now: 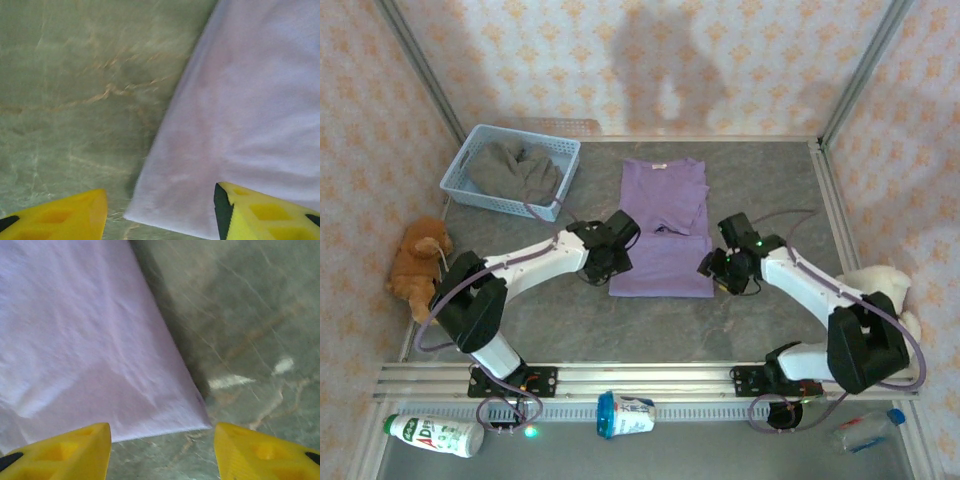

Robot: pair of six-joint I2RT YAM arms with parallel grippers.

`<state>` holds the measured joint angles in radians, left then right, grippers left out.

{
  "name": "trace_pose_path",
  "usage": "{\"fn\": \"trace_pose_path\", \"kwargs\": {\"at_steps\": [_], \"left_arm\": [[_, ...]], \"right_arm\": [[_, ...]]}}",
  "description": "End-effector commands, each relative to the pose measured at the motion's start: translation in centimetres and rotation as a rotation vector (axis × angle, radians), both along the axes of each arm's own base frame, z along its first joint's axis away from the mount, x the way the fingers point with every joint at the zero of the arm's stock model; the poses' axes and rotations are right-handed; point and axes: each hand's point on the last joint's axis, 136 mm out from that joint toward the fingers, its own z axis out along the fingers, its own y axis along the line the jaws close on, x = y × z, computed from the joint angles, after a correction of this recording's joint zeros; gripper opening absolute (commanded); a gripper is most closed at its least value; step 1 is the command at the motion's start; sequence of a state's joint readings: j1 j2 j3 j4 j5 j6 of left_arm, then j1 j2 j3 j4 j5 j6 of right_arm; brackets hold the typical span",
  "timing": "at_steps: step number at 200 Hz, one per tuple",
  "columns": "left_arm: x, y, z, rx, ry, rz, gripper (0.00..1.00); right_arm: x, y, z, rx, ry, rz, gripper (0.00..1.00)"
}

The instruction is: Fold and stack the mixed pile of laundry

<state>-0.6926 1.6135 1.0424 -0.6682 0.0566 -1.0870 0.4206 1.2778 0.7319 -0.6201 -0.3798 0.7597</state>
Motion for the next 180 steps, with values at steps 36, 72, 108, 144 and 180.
{"fn": "trace_pose_path", "kwargs": {"at_steps": [36,72,108,144,180], "left_arm": [[-1.3,-1.2,-1.4,-0.056,0.001,0.036,0.52],[-1.6,-0.8,-2.8,-0.016,0.016,0.048,0.48],[-2.3,-0.5,-3.8,0.002,0.031,0.057,0.47],[-3.2,0.8,-3.9,0.084,0.059,0.044,0.49],[-2.7,0.1,-4.3,0.047,0.039,0.058,0.49]], "right_arm": [[-0.8,-0.4,-1.7,0.017,0.014,-0.141,0.54],[0.2,1.2,-2.2,0.034,0.012,-0.111,0.51],[0.9,2.3,-3.4,0.027,0.029,-0.1,0.4],[1.7,2.0,-3.6,-0.019,0.018,-0.089,0.23],[1.7,2.2,-4.3,-0.026,0.034,-0.066,0.08]]}}
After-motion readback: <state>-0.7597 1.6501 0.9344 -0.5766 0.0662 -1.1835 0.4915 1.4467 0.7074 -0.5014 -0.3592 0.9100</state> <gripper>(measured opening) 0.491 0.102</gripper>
